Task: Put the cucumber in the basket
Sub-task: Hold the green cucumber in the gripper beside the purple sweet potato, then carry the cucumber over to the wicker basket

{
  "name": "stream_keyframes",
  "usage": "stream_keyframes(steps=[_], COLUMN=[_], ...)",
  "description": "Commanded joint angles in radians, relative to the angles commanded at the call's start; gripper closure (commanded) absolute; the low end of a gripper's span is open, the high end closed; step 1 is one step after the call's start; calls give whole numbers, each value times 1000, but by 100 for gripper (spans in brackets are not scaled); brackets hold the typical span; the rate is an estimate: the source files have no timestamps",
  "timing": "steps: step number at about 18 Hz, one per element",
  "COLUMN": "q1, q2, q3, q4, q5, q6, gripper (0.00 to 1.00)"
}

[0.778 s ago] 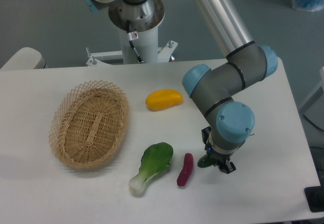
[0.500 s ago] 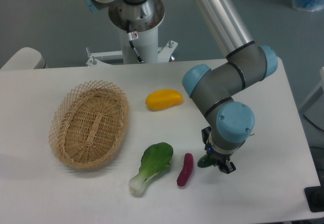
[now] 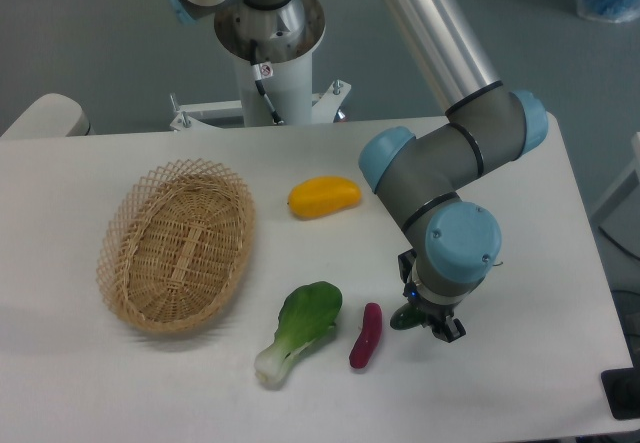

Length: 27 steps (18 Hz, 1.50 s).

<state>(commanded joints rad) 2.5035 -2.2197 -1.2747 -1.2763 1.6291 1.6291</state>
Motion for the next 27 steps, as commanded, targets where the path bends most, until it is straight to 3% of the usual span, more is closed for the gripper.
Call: stream_keyframes(steps=[6, 11, 16, 21, 27], q1=[-37, -113, -173, -299, -400], q2=[34, 78, 158, 271, 319], q3=[-49, -104, -196, -305, -388], q4=[-2, -3, -2, 0, 3], q5=[-12, -21, -101, -129, -144], q6=[-12, -92, -129, -242, -348], gripper=[86, 87, 87, 87, 87])
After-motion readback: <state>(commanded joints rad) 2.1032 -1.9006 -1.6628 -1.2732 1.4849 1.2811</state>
